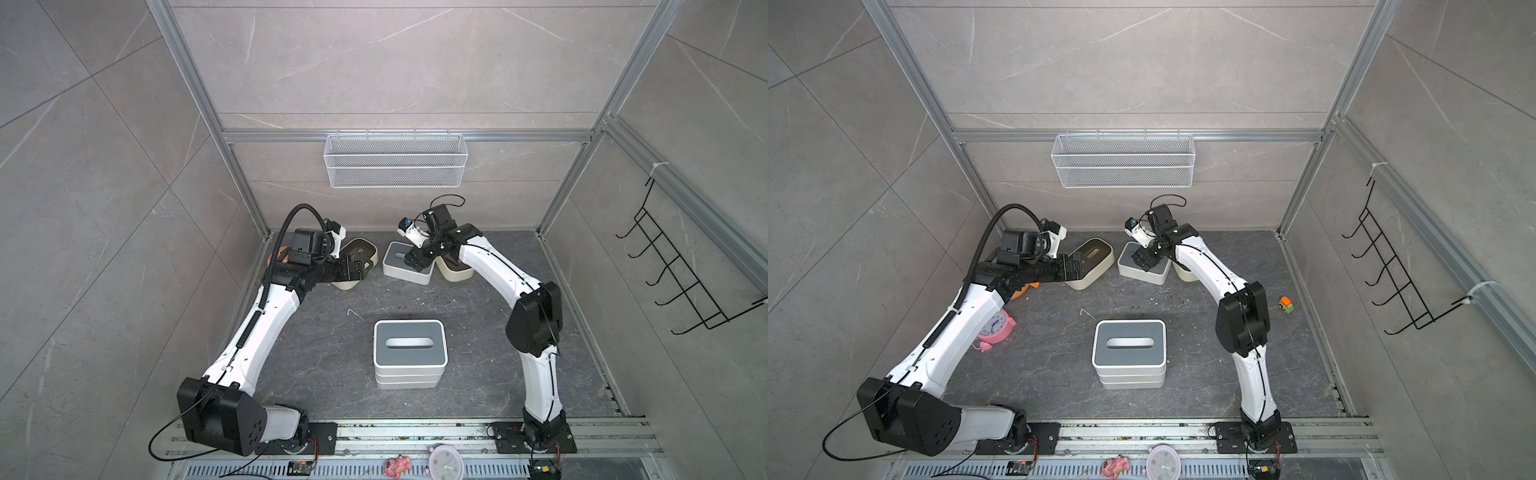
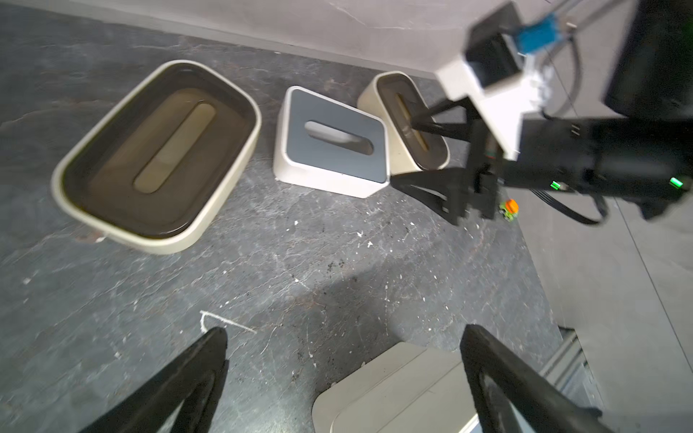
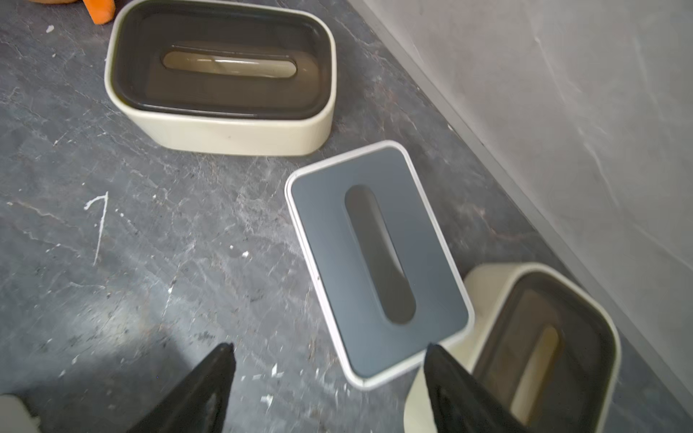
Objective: Stack the tissue boxes
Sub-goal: Pick up the tissue box from the center of the board.
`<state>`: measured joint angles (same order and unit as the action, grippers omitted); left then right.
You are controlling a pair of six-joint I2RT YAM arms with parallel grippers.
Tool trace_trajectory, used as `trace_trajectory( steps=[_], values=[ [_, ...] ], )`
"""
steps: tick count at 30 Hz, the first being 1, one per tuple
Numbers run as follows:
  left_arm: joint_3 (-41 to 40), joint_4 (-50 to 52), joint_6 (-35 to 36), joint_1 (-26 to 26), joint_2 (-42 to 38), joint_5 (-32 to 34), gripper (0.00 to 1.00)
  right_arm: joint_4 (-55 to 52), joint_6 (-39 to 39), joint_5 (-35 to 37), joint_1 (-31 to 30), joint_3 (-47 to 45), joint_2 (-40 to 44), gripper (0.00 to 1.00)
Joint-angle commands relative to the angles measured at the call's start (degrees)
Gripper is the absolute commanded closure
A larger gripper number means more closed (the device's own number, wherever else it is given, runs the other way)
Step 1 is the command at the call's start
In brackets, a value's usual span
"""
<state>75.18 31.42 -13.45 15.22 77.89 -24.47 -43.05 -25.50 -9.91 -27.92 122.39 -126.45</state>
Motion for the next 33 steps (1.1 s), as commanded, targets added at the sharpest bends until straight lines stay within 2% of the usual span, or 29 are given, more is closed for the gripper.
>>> trace_trajectory(
  steps=[1,3,5,11,15,19,29,33],
  values=[
    [-1.38,-8.29,9.36,-0.55,-0.27,-9.7,0.0,-8.45,-5.04,-4.73,0.76,12.23,-7.76,0.2],
    [-3.12,-10.32,9.87,-0.54,-0.28,-9.32,0.0,-13.98,-5.35,-5.97,0.76,22.89,-14.33,0.21],
    [-4.58,-11.71,9.93,-0.59,-0.63,-7.7,0.0,-15.7,-5.44,-7.31,0.79,29.22,-18.24,0.22],
    [-7.2,-13.14,10.33,-1.26,-2.59,-1.34,0.0,-21.65,-7.82,-10.0,0.76,39.41,-25.85,0.22],
    [-7.3,-13.76,8.73,-2.18,-3.18,-0.01,0.0,-23.94,-10.17,-9.29,0.76,38.85,-26.34,0.22],
    [-7.44,-15.09,5.98,-3.43,-2.56,-2.2,0.0,-23.32,-11.41,-8.91,0.76,35.04,-24.98,0.22],
    [-7.24,-14.2,6.51,-3.91,-2.83,-2.42,0.0,-19.6,-11.79,-5.72,0.76,28.52,-23.69,0.22],
    [-7.26,-14.0,6.59,-3.99,-2.92,-2.41,0.0,-18.78,-10.93,-4.24,0.76,28.5,-24.3,0.22]
  ],
)
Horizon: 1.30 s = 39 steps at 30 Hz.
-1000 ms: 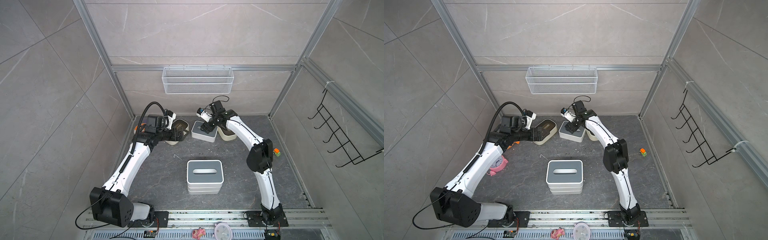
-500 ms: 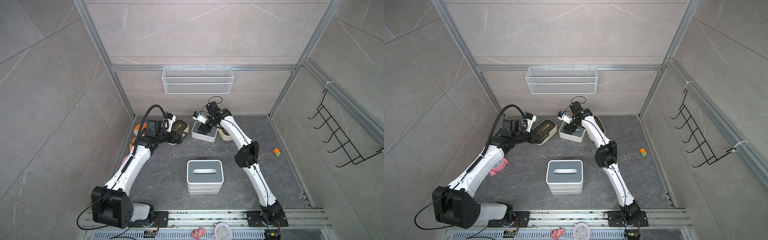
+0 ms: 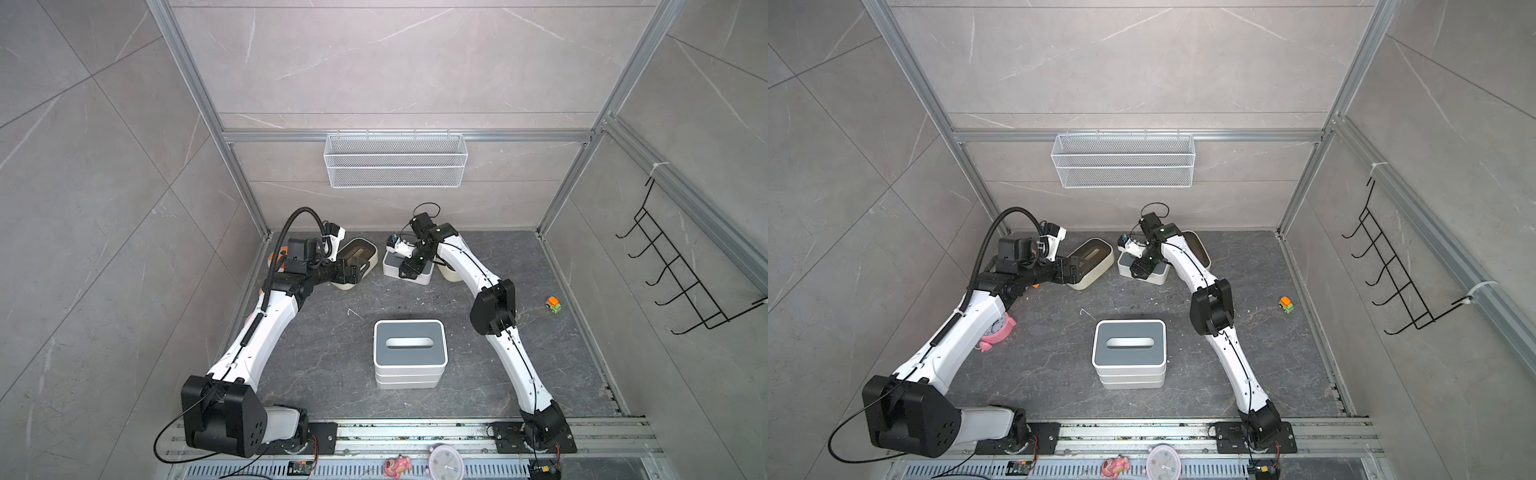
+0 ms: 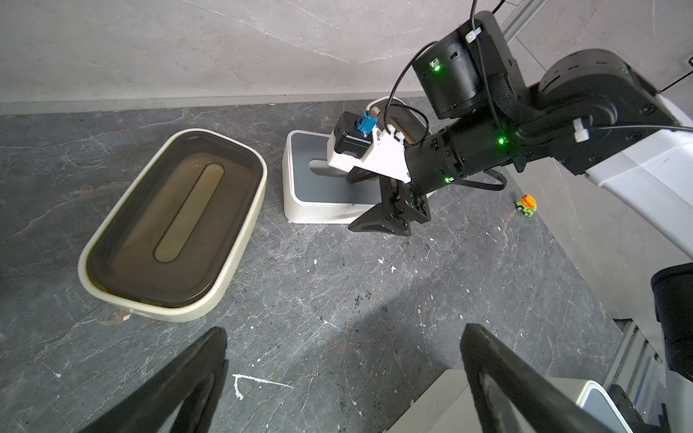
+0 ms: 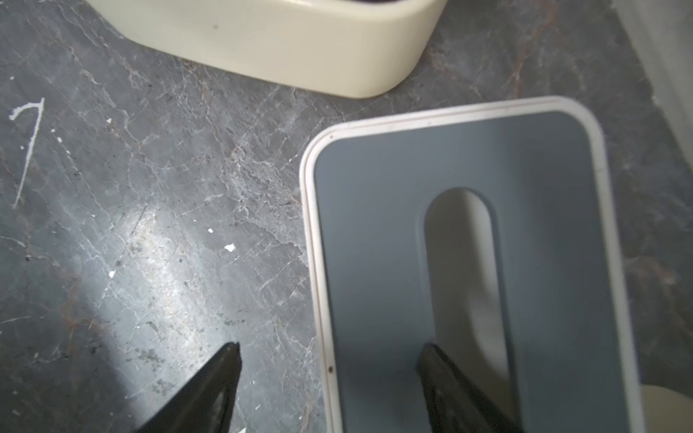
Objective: Stack the tissue boxes
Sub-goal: Pick up the tissue box from the center of the board.
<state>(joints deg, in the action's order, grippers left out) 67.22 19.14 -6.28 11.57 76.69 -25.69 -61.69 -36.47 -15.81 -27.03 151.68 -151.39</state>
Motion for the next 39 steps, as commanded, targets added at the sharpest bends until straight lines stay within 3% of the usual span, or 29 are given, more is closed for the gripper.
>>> trace_trajectory(
  steps=[1,28,39],
  values=[
    [0.8,-1.69,-0.57,-0.36,-1.68,-1.28,0.0,-0.12,-0.01,1.73,-0.13,-0.77,0.43,0.22],
    [1.28,-1.77,-1.8,-1.03,-0.55,-4.46,0.0,3.42,1.93,0.69,0.73,1.27,-3.05,0.2],
    [1.34,-2.16,-2.51,-1.2,-0.13,-5.57,0.0,3.27,2.59,-0.53,0.96,0.99,-3.76,0.32]
  ],
)
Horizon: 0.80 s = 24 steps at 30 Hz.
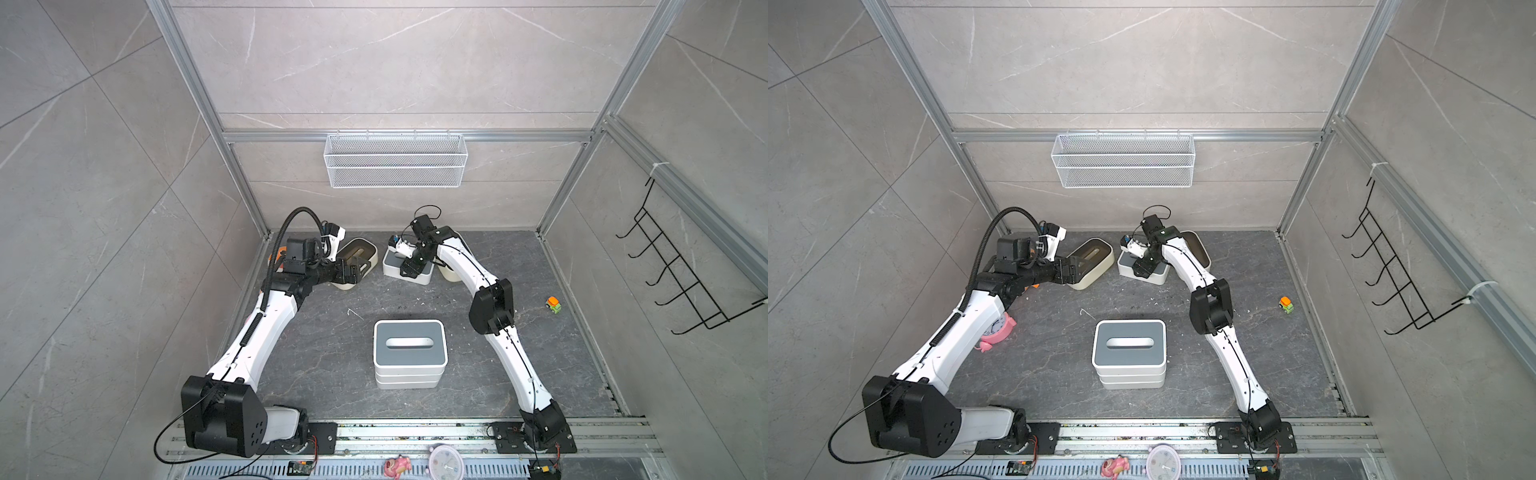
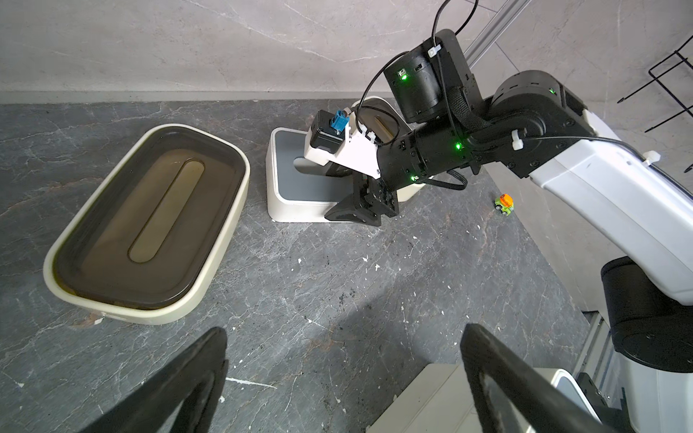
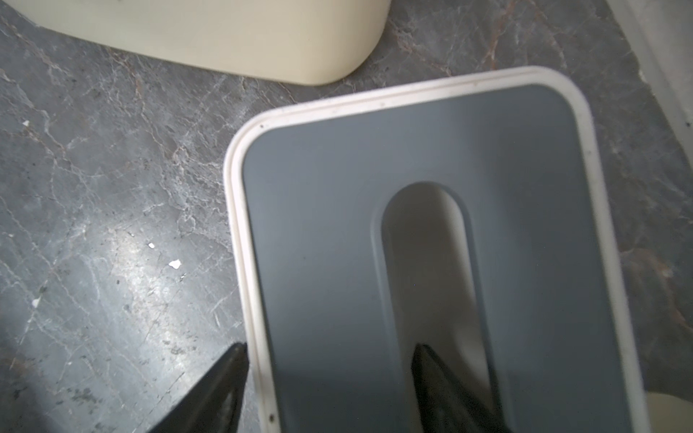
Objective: Stack the tissue boxes
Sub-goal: Pick up the tissue box from the center of the board.
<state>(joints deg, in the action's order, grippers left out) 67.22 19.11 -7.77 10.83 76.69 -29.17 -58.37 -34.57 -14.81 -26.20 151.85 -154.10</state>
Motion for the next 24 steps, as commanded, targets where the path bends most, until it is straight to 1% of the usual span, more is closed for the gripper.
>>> trace_trajectory(
  steps=[1,4,10,11,17,24],
  values=[
    [1.33,-2.19,-1.0,-0.47,-0.13,-2.16,0.0,0.01,0.81,-1.61,0.16,0.89,-1.01,0.34],
    [1.33,-2.11,-1.15,-0.49,-0.1,-2.28,0.0,-0.12,0.95,-1.92,0.16,1.01,-0.55,0.38],
    [1.42,-2.1,-1.18,-0.48,-0.38,-2.36,0.0,-0.83,0.25,-4.05,0.09,0.8,1.36,0.56],
    [1.41,-2.11,-1.11,-0.56,-0.47,-2.41,0.0,-0.87,0.14,-4.53,0.09,0.58,1.96,0.58],
    [1.62,-1.63,-1.07,-0.55,-0.37,-2.58,0.0,-0.56,-1.11,-6.11,-0.48,-3.37,8.16,0.63],
    [1.6,-1.51,-0.69,-0.72,-1.79,-3.15,0.0,1.91,-1.5,-6.35,-2.01,-13.87,20.58,0.64]
  ],
)
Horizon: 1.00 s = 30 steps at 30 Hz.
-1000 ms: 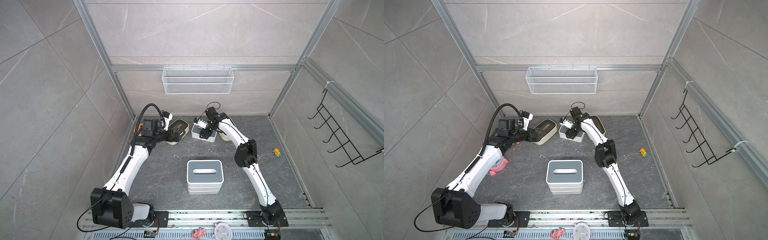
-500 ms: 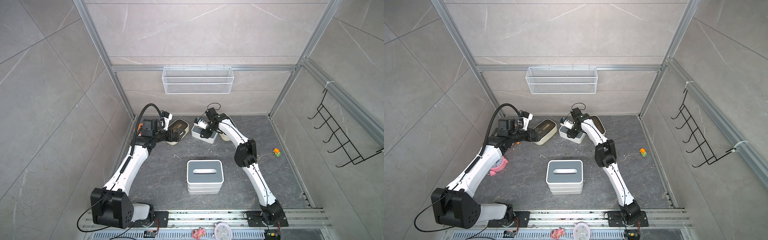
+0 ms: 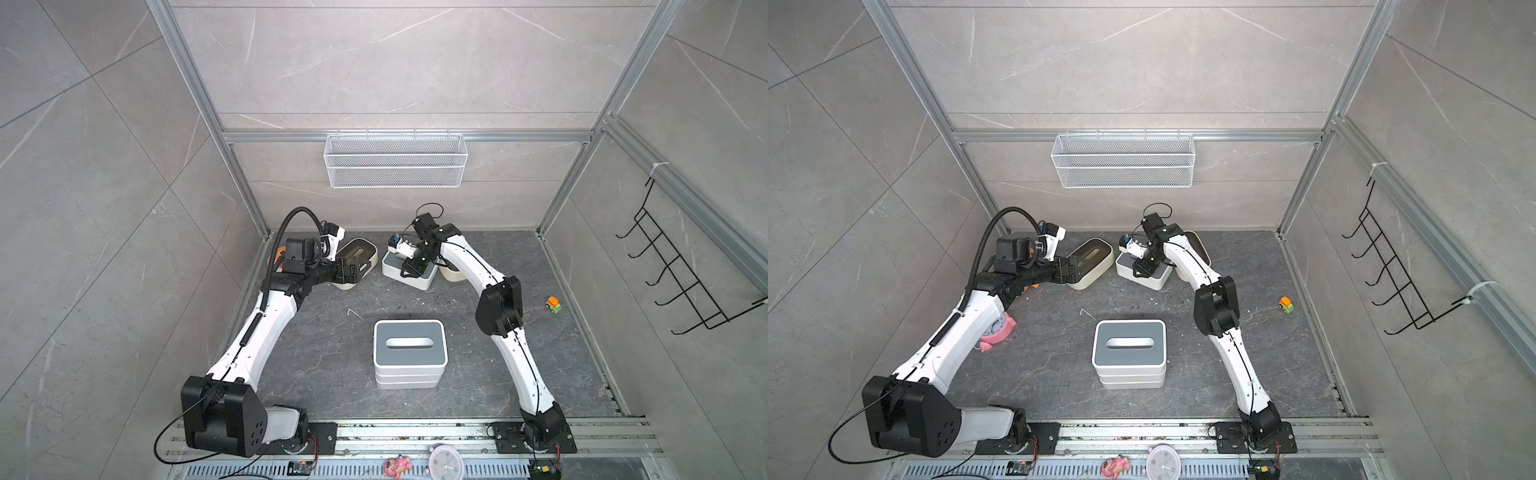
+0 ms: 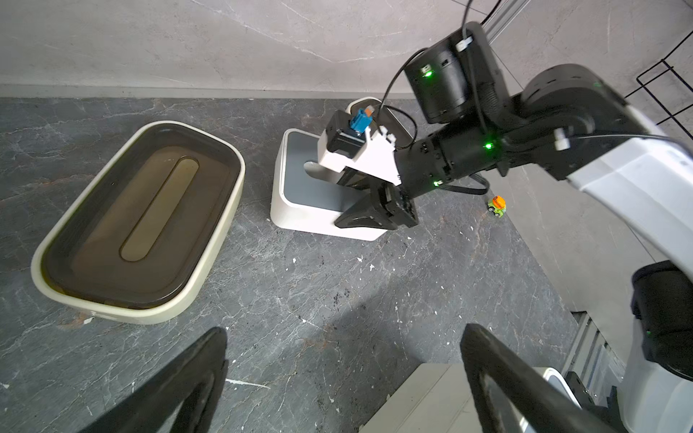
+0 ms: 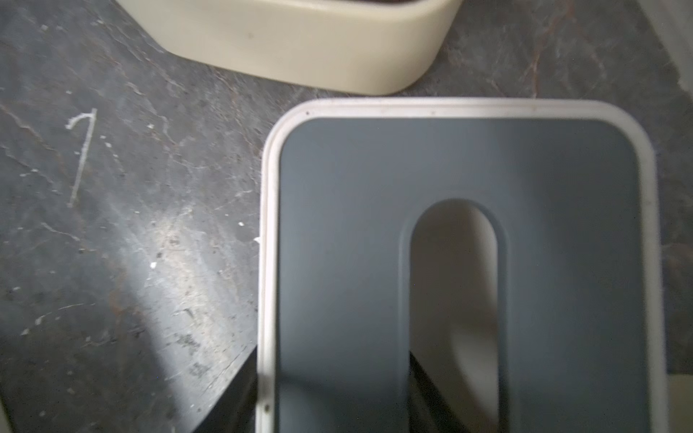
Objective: Stack the tissue boxes
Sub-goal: Pick up the tissue box from the center of the board, then place the tissue box at the tissue box.
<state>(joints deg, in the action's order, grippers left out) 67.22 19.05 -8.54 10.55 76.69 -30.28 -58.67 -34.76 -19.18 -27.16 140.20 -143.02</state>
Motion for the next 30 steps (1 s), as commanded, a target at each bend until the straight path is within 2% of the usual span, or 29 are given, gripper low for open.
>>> trace_trajectory(
  steps=[1,7,13,17,21,23,25,27,30],
  values=[
    [1.44,-1.55,0.38,-0.53,-2.08,-2.71,0.0,2.43,-0.98,-1.98,-1.12,-3.03,11.07,0.64],
    [3.65,3.08,4.62,-0.72,-0.55,-12.0,0.0,1.91,-1.35,-2.18,-1.14,-9.47,22.14,0.64],
    [4.62,4.74,6.64,-0.79,-1.28,-20.94,0.0,4.71,-3.2,-2.74,-1.14,-22.81,34.39,0.62],
    [4.26,8.82,11.75,-0.88,-4.14,-28.22,0.0,7.82,-3.0,-4.0,-1.23,-30.49,41.57,0.6],
    [3.8,13.93,18.28,-0.89,-5.85,-28.61,0.0,6.42,-1.98,-4.55,-1.59,-32.4,46.23,0.6],
    [3.28,15.56,21.53,-0.99,-6.51,-30.85,0.0,5.13,-1.93,-5.1,-2.05,-33.31,48.44,0.6],
    [0.79,15.33,27.21,-0.99,-8.0,-35.97,0.0,4.47,-1.18,-4.98,-2.71,-34.7,50.85,0.6],
    [-3.62,11.67,30.91,-0.97,-10.65,-38.25,0.0,2.37,-0.29,-4.99,-3.07,-35.14,52.4,0.6],
    [-10.58,4.39,33.97,-0.97,-16.36,-34.47,0.0,0.44,1.19,-5.04,-3.73,-37.02,55.51,0.6]
  ],
)
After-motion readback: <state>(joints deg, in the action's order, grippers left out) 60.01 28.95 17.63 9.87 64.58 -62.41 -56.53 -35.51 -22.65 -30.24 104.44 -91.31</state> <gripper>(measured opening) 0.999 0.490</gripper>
